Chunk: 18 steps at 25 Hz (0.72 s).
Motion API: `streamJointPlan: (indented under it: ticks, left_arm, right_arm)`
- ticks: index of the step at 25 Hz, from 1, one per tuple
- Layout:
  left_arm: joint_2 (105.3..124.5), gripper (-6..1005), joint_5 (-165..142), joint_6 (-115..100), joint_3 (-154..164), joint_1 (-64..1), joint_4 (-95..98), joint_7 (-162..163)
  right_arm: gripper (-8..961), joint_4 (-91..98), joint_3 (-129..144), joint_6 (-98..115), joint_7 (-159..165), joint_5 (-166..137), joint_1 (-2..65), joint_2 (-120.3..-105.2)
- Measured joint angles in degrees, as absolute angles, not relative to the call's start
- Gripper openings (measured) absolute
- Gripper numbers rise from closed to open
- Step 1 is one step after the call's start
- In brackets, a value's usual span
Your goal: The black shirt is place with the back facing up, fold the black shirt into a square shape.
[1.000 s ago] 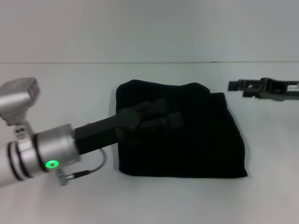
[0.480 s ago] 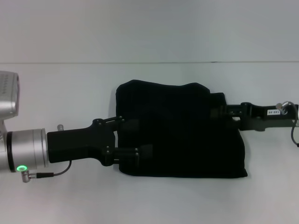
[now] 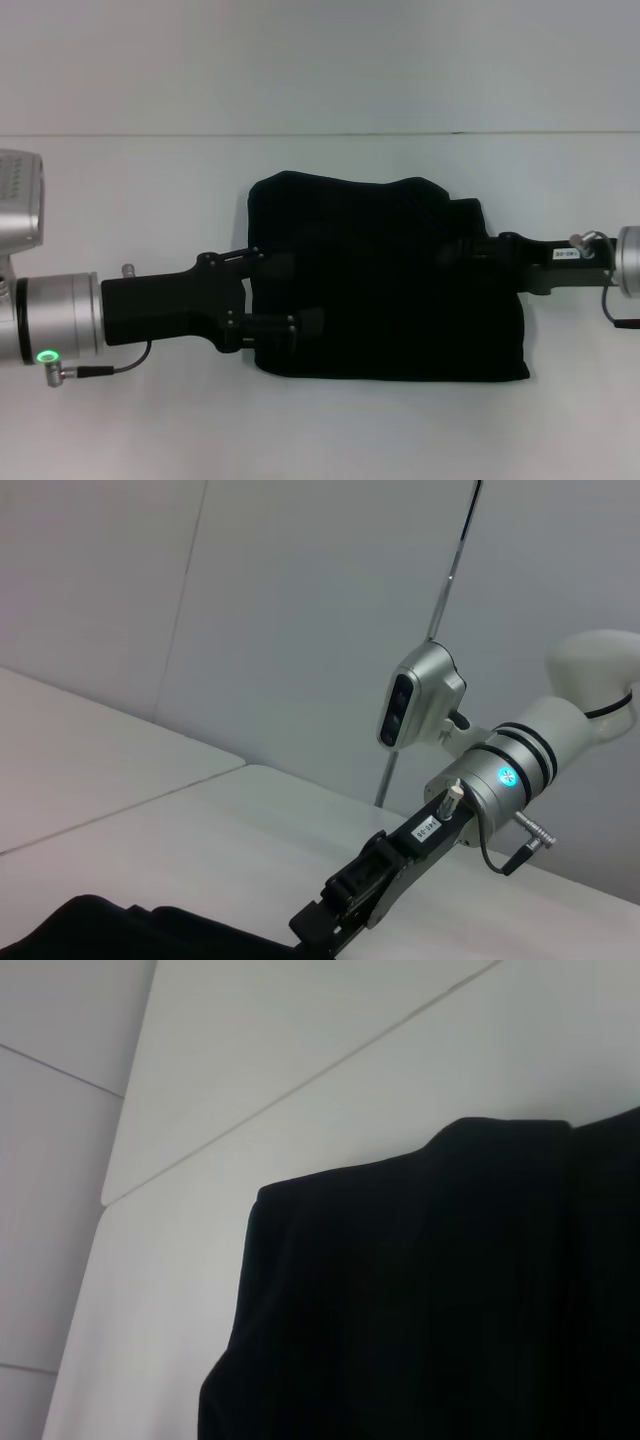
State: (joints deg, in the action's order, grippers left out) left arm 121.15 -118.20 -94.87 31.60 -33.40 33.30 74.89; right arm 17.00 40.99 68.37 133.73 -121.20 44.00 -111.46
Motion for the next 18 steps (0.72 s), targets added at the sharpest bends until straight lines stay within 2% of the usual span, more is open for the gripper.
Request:
streamJointPlan:
  ticks: [8,14,18]
  left_arm:
    - [121.08,909,-118.2,-94.0,31.6,-33.6,33.2,74.9]
    - [121.03,909,-118.3,-93.0,31.6,-33.7,33.2,74.9]
    - [121.02,909,-118.3,-92.7,31.6,-33.8,33.2,74.9]
  right_arm:
    - [718,16.5,41.7,64.8,135.8,-121.2,44.3,-112.97]
    - [456,16.1,42.3,63.3,135.9,-121.1,44.3,-113.65]
    - [295,16.7,42.4,62.2,134.4,-120.8,44.1,-114.67]
